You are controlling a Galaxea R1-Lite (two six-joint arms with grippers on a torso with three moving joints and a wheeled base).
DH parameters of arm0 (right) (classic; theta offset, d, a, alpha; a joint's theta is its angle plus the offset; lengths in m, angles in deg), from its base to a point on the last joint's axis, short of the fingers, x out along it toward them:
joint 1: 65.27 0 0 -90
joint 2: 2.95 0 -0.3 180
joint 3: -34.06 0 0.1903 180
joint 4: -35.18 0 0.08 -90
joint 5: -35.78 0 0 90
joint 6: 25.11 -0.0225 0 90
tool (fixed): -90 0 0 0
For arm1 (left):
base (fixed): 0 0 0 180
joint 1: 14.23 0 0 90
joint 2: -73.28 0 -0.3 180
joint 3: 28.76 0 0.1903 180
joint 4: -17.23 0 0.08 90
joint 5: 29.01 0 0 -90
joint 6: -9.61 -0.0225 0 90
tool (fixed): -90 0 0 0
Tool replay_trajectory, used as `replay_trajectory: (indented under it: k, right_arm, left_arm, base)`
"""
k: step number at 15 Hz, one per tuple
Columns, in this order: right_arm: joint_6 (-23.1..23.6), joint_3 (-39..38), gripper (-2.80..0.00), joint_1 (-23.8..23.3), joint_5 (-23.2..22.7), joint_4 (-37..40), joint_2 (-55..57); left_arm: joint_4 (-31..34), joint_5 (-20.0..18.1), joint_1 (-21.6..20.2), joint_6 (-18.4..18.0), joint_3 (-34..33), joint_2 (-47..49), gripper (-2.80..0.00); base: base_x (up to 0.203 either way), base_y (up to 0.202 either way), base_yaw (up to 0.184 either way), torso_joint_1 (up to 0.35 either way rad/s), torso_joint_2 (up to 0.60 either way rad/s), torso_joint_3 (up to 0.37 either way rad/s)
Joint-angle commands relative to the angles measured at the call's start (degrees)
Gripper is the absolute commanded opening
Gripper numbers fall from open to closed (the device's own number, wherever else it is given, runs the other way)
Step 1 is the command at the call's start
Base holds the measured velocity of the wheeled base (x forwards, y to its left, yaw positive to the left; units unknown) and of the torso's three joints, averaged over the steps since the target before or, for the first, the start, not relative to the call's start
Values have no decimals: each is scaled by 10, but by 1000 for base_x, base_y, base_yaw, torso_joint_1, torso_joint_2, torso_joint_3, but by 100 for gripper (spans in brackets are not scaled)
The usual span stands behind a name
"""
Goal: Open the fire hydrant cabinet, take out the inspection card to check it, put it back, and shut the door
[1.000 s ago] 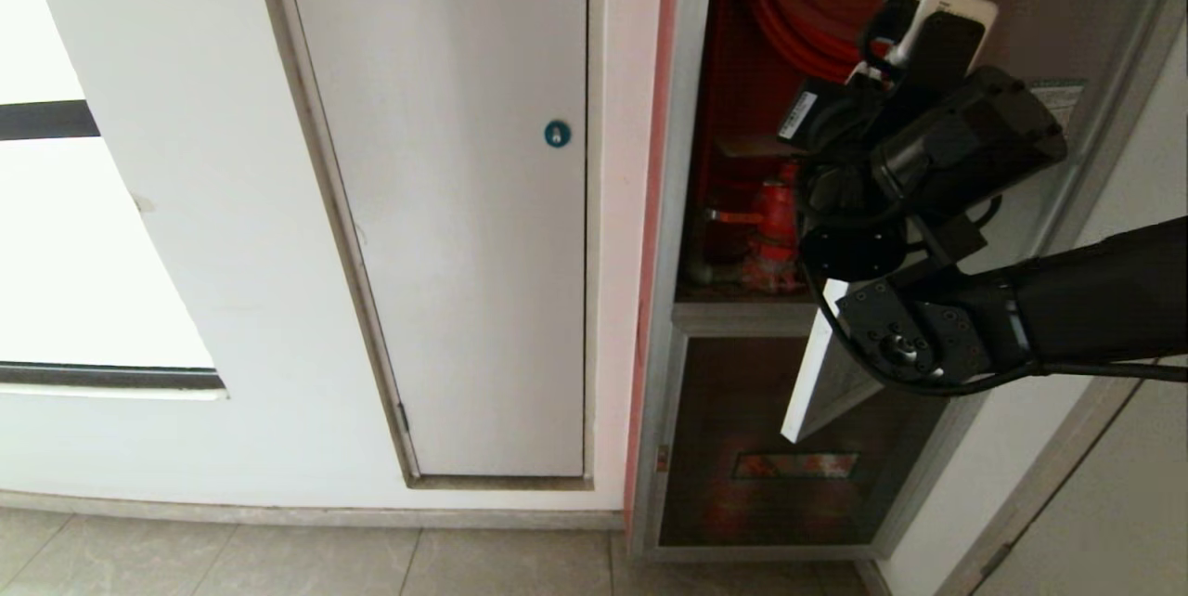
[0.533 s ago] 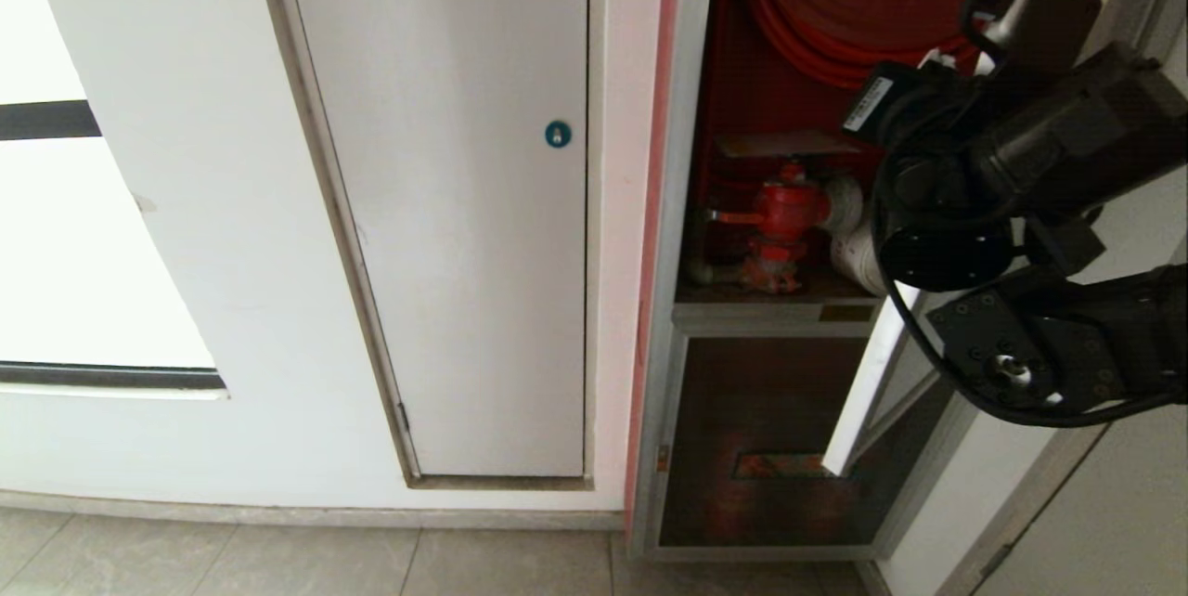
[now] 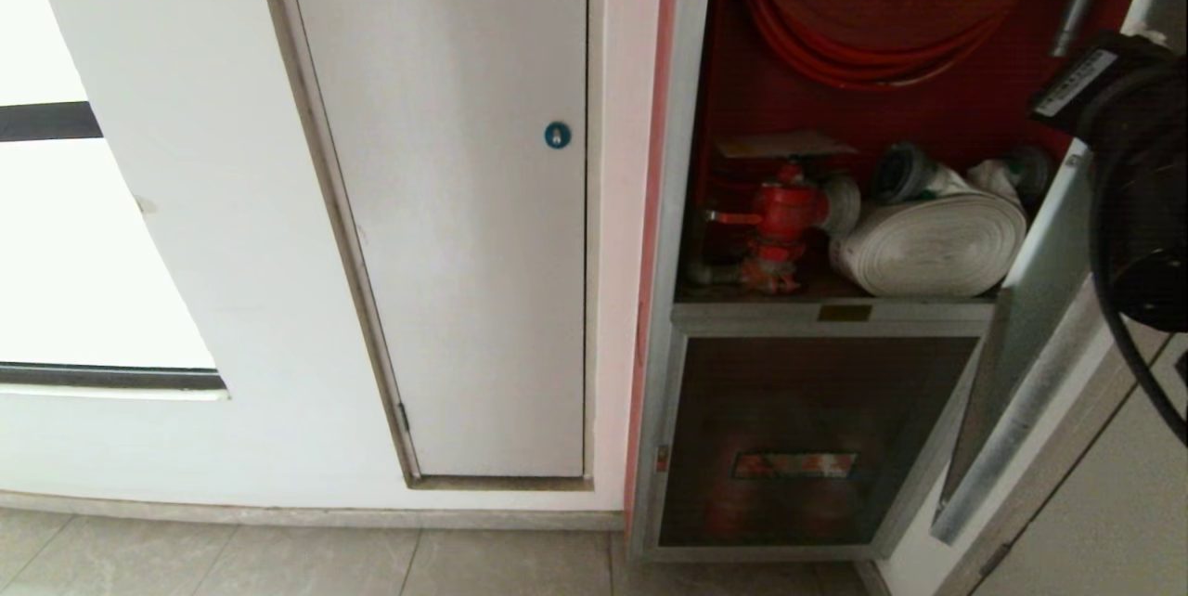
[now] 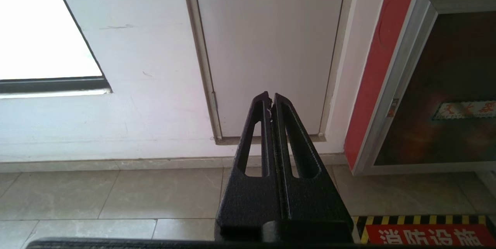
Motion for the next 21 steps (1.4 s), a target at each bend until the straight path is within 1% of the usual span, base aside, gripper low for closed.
replay_trajectory:
  k: [1,4,7,11,15,17,19,21]
  right_arm:
    - [1,-28,-280,-1,3,2,-70]
    - [2,-66,-280,-20,2,43,-143]
    - [1,-84,-280,-69,-1,91,-182]
    - [0,-85,-280,-161,-10,124,-185]
    - [0,-80,-280,-237,-11,137,-186]
    - [-1,-79,-280,-270,-12,166,-193]
    - [-18,-79,-280,-304,-11,187,-194]
    - [-45,-78,-280,-348,-13,231,-191]
  left_arm:
    - [0,0,0,0,-1,1,-280]
    - [0,0,0,0,-1,1,-280]
    - [0,0,0,0,-1,1,-280]
    - [0,0,0,0,-1,1,-280]
    - [0,0,0,0,-1,1,-280]
    - [0,0,0,0,-1,1,-280]
    - [0,0,0,0,-1,1,-280]
    - [0,0,0,0,-1,1,-280]
  base:
    - [0,0,0,0,0,0]
    - [0,0,0,0,0,0]
    - [0,0,0,0,0,0]
    - [0,0,0,0,0,0]
    - [0,0,0,0,0,0]
    - [0,0,0,0,0,0]
    - [0,0,0,0,0,0]
    - [0,0,0,0,0,0]
